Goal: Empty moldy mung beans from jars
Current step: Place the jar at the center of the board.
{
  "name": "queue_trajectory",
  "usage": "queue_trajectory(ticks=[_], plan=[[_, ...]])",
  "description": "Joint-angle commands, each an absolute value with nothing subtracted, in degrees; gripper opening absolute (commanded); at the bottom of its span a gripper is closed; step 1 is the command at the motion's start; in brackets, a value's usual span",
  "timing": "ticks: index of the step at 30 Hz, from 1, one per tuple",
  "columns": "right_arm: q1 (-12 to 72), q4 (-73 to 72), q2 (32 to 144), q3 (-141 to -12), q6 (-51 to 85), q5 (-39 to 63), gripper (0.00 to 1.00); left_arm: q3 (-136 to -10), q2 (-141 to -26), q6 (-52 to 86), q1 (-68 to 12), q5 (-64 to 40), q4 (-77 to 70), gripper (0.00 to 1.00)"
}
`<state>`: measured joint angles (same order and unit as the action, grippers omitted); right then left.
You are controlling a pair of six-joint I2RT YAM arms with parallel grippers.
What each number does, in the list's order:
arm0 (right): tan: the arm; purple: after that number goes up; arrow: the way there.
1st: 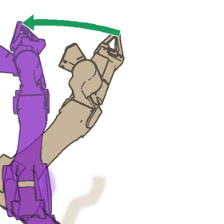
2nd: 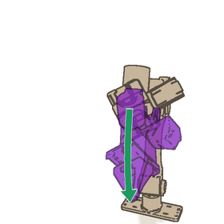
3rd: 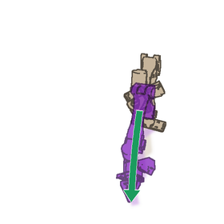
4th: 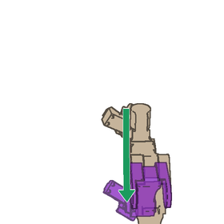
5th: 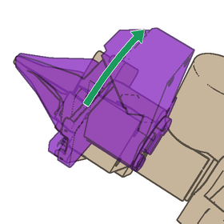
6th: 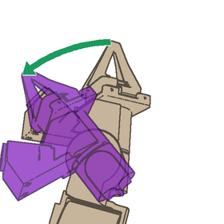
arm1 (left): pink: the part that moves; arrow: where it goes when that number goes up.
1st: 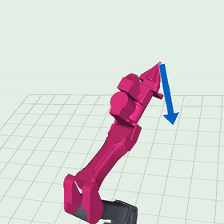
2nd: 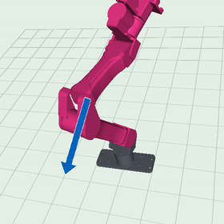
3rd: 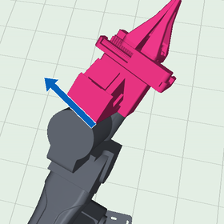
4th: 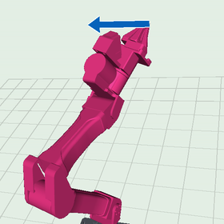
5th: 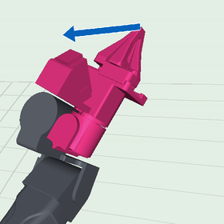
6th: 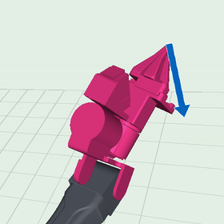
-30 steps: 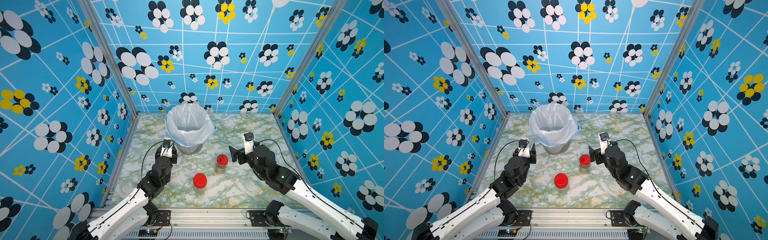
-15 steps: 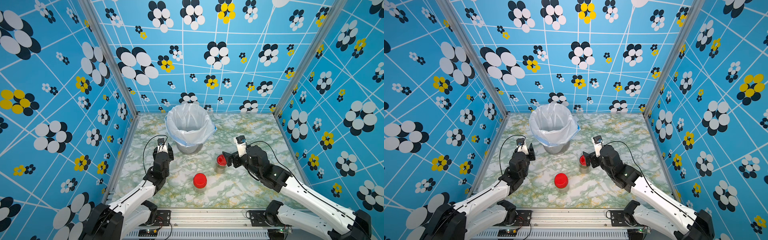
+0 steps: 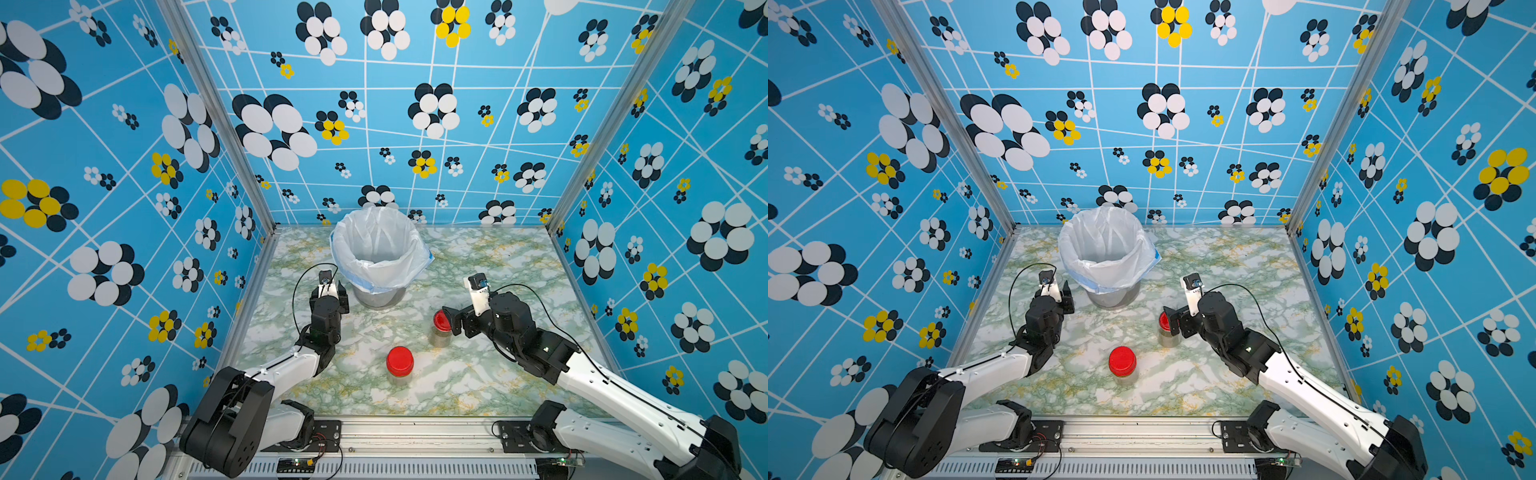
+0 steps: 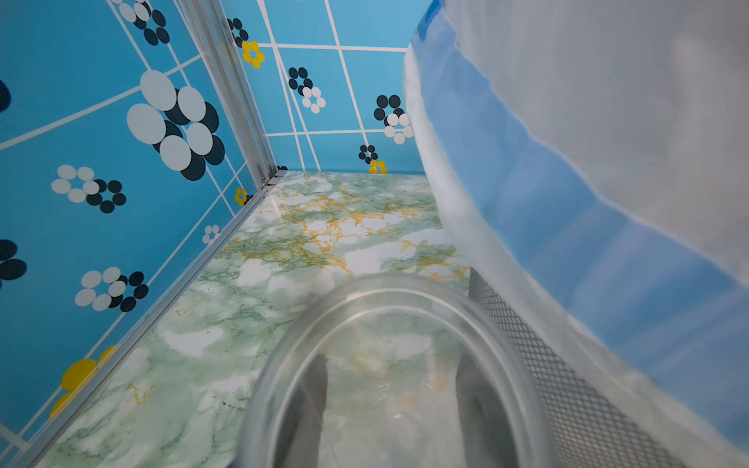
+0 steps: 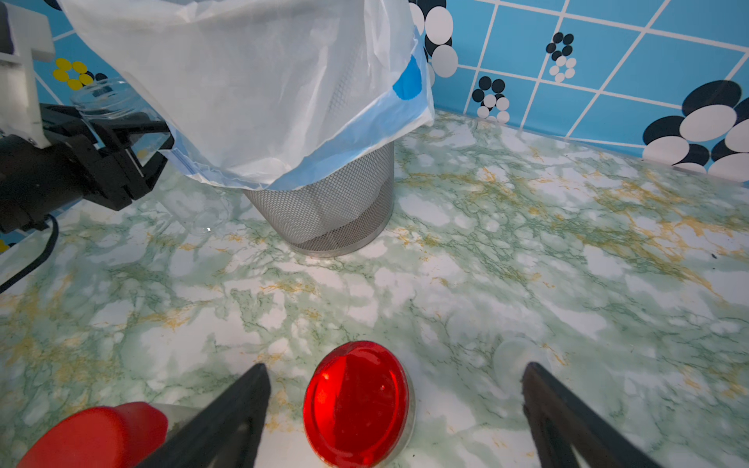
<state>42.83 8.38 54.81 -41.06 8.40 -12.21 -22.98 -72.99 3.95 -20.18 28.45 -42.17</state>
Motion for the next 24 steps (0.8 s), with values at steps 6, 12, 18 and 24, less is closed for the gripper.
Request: queue_trajectory(ticks=[6,12,18,24], plan=[[42.54,8.69,54.26,-40.16,8.2,-11.12,0.99,-29.32,-78.01,9.31,-19.38,29.59,-40.24,0.39],[42.53,10.17,53.13,-40.52,7.09,-11.07,0.99,-32.64,-79.66,11.83,-22.09,36.82,-33.58,0.38],[42.53,11.1,52.27,-39.8,6.7,-10.28,0.99,-31.36,-81.61,12.31,-24.63,39.53,-36.43,0.38],[42.47,11.47,52.39,-39.48,6.86,-8.8,0.99,-30.93,-85.89,11.46,-26.21,42.93,-40.37,0.38]])
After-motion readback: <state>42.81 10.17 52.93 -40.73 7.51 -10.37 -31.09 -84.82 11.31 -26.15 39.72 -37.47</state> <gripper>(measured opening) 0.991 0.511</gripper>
